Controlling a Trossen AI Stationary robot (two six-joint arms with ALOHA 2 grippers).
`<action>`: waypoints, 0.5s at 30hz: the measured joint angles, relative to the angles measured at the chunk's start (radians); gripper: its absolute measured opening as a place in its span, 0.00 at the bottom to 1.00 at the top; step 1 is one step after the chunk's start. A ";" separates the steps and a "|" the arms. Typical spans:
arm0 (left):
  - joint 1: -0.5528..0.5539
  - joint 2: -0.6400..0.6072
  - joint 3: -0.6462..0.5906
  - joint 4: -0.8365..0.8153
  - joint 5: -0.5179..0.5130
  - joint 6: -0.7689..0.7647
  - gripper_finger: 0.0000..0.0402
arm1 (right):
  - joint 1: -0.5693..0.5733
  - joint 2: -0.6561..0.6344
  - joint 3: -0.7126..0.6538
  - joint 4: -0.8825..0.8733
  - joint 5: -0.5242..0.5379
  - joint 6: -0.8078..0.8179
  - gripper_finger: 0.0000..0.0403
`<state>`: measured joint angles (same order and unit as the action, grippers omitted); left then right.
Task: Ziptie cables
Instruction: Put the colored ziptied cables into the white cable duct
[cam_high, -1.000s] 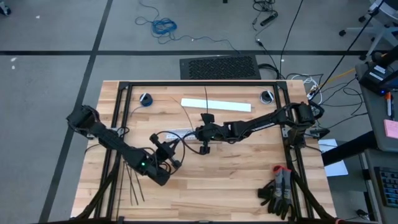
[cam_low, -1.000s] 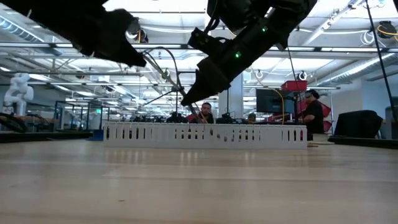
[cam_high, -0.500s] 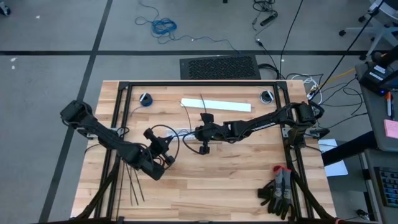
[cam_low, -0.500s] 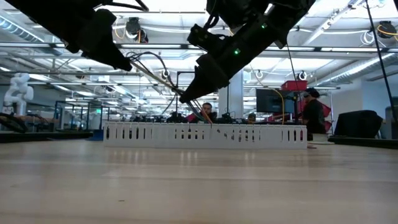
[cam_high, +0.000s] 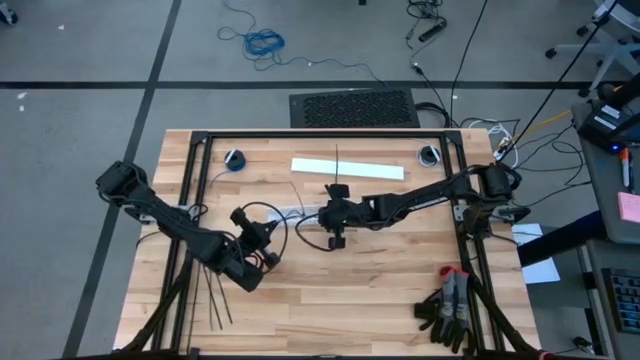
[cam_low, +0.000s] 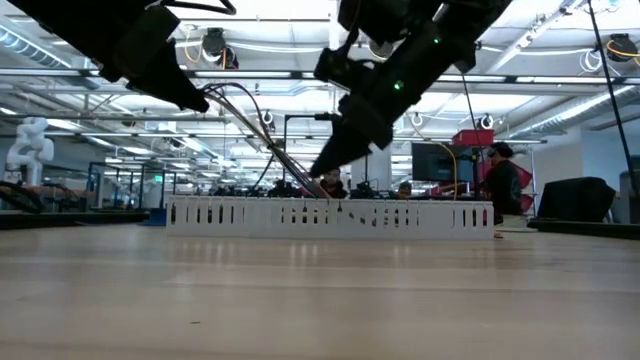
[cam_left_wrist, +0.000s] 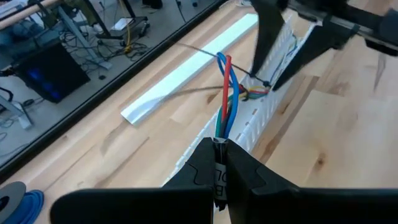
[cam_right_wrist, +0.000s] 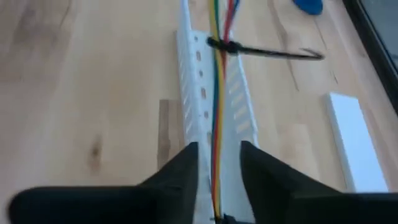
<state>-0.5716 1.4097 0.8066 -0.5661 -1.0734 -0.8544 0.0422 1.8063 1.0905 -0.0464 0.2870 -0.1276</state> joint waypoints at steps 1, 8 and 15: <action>0.000 0.000 0.000 -0.001 0.005 0.003 0.03 | 0.000 -0.005 -0.002 -0.005 0.003 -0.003 0.33; 0.001 0.001 0.000 0.005 0.018 0.004 0.03 | 0.010 -0.054 0.002 0.158 -0.027 -0.086 0.43; 0.002 0.001 0.000 0.010 0.019 0.004 0.03 | -0.011 -0.039 0.002 0.349 -0.146 -0.112 0.35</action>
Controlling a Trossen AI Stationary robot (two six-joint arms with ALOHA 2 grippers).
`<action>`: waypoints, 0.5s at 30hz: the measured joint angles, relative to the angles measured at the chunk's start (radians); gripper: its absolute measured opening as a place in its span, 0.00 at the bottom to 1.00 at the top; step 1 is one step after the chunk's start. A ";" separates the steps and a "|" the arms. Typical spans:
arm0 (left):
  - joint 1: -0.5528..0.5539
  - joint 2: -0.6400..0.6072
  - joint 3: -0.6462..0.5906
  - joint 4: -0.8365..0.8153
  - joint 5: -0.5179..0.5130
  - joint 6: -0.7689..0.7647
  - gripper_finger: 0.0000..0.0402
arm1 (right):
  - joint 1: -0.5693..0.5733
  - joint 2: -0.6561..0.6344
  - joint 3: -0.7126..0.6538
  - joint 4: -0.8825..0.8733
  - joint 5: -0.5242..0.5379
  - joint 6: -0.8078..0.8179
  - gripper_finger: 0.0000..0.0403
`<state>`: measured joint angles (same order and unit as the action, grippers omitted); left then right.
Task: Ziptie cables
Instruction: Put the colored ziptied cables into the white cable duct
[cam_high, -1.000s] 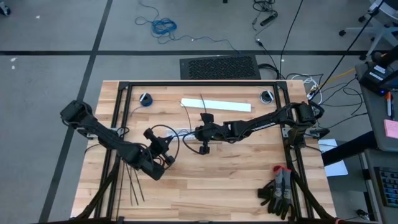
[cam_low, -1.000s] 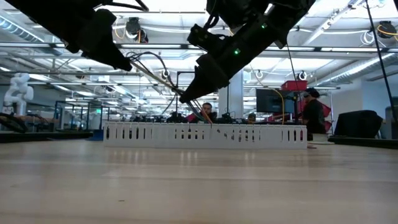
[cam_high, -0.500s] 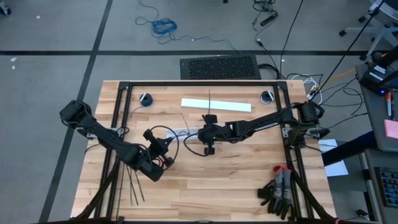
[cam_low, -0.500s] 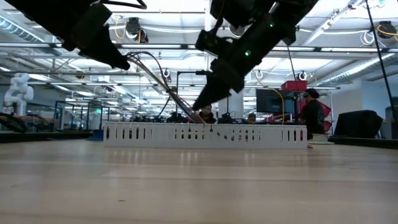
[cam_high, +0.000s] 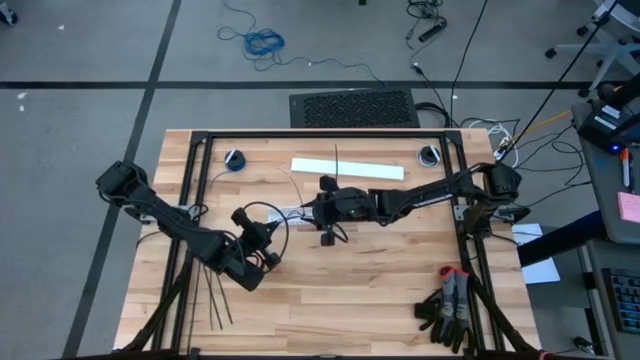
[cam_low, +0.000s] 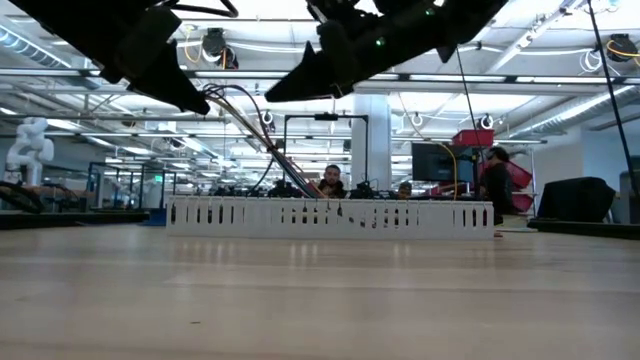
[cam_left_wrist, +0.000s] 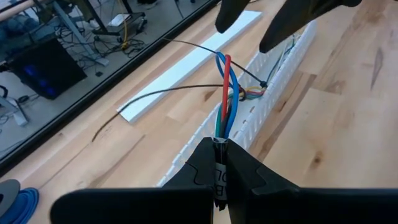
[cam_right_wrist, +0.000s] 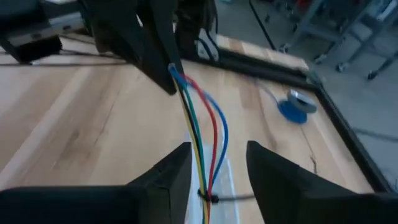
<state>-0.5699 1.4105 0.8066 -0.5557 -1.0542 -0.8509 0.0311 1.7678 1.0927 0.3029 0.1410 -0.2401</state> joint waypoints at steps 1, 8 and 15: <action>0.000 0.000 0.000 0.002 0.000 0.000 0.03 | -0.004 0.004 0.000 0.025 -0.018 -0.002 0.34; 0.003 0.001 0.000 0.040 0.004 0.025 0.03 | -0.015 0.065 0.023 0.083 -0.090 0.007 0.32; 0.015 0.001 0.000 0.082 0.014 0.080 0.03 | -0.036 0.131 0.081 0.085 -0.092 0.020 0.30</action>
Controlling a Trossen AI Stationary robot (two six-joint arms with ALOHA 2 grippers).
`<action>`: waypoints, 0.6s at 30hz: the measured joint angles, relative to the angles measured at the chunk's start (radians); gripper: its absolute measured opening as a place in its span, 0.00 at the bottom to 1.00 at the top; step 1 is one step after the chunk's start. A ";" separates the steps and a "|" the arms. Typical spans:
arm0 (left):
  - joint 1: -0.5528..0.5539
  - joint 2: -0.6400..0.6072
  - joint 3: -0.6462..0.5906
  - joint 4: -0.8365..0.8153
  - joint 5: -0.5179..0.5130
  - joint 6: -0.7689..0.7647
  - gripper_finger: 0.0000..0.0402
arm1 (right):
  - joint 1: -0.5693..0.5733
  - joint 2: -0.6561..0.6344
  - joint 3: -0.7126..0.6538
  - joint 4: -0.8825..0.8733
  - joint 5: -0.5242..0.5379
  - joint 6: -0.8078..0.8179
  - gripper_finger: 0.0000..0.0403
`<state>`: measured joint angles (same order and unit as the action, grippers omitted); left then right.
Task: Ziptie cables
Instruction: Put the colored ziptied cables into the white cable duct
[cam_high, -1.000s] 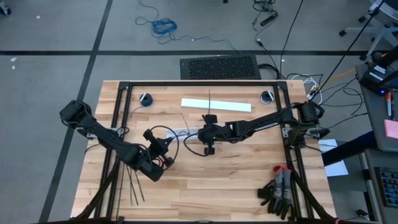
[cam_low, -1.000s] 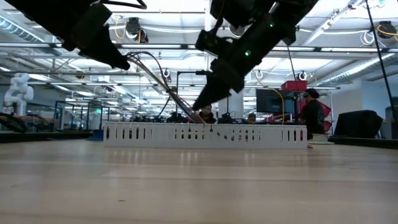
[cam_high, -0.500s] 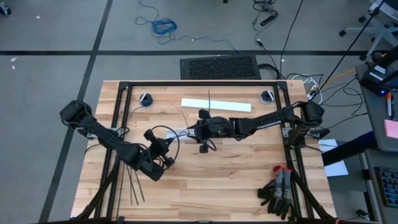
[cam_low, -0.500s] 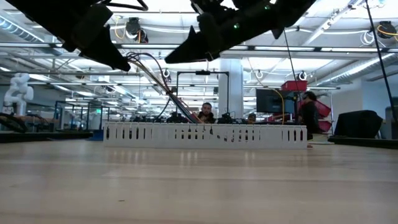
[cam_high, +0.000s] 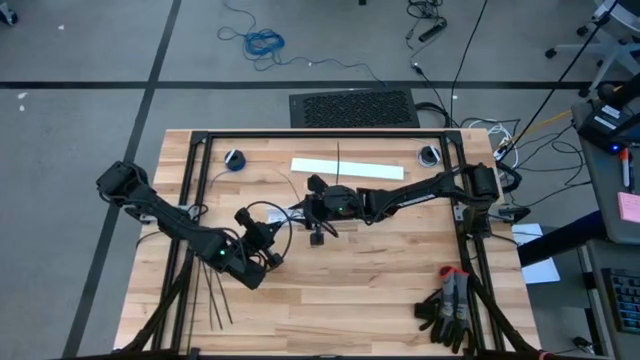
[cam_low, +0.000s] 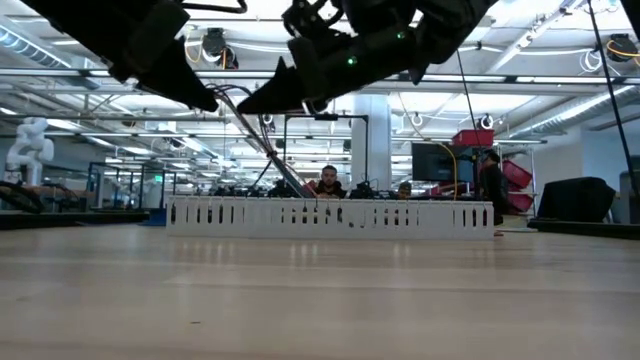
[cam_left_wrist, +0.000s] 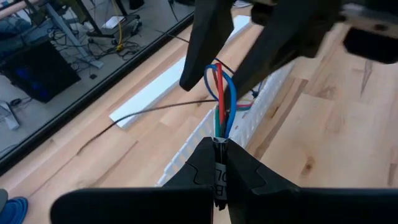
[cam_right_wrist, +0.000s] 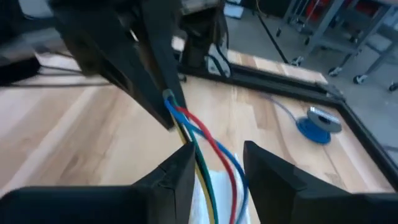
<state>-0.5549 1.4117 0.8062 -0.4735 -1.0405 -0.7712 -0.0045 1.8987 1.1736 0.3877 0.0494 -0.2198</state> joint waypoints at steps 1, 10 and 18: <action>-0.001 0.000 0.000 -0.002 0.001 -0.001 0.03 | -0.003 0.002 0.000 -0.004 0.000 0.002 0.28; -0.001 0.000 0.000 -0.014 -0.007 0.002 0.03 | -0.018 0.001 0.003 -0.086 0.004 -0.005 0.01; 0.000 0.000 0.010 -0.014 -0.030 0.021 0.03 | -0.021 0.000 0.003 -0.120 0.000 -0.011 0.01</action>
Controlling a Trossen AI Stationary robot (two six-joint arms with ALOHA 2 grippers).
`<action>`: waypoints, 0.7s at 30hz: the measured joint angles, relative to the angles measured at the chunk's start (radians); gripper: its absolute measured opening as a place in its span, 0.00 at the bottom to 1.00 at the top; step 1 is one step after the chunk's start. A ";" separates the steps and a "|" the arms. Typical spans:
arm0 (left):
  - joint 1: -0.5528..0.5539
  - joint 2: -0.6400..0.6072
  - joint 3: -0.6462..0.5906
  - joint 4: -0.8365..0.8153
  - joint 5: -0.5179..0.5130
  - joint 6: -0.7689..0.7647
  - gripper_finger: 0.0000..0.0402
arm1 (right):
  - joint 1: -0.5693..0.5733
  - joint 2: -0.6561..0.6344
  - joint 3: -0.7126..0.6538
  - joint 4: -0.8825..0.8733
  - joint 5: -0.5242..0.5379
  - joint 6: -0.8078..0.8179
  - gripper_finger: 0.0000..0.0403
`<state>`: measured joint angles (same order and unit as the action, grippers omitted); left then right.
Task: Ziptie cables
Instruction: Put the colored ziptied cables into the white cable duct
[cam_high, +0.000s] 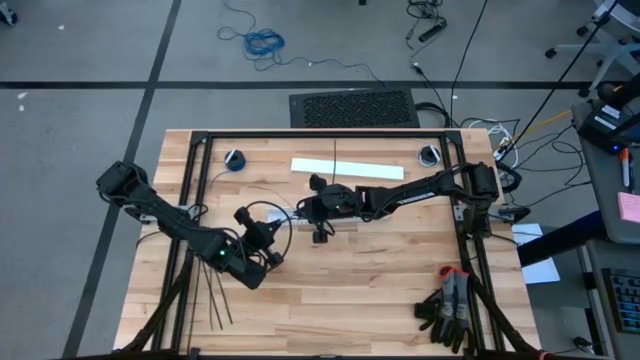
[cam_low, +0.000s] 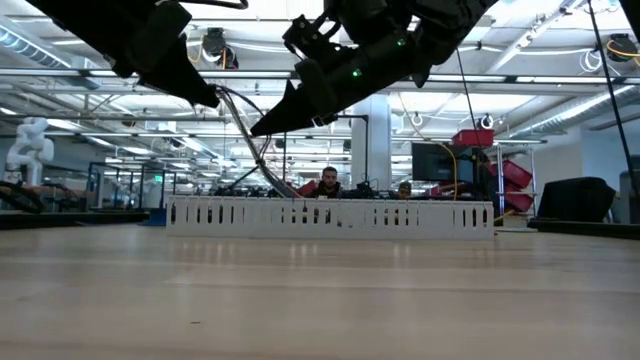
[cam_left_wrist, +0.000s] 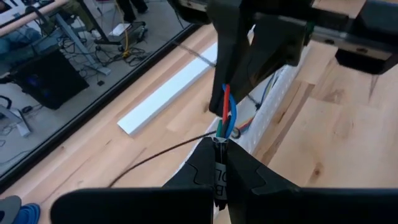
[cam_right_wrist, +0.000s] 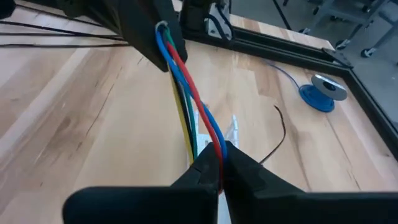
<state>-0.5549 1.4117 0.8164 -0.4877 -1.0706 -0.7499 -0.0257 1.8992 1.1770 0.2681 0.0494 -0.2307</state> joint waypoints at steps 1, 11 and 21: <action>0.000 0.000 0.003 0.001 -0.001 0.001 0.03 | 0.000 0.000 0.000 0.007 0.000 -0.001 0.02; 0.003 0.000 0.004 0.002 0.006 -0.001 0.03 | 0.039 -0.078 0.000 -0.119 0.050 0.007 0.25; 0.026 0.000 0.029 0.011 -0.146 0.017 0.03 | 0.099 -0.098 -0.128 -0.267 0.190 0.114 0.40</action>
<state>-0.5290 1.4117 0.8459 -0.4770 -1.2164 -0.7333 0.0731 1.8007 1.0486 0.0006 0.2399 -0.1170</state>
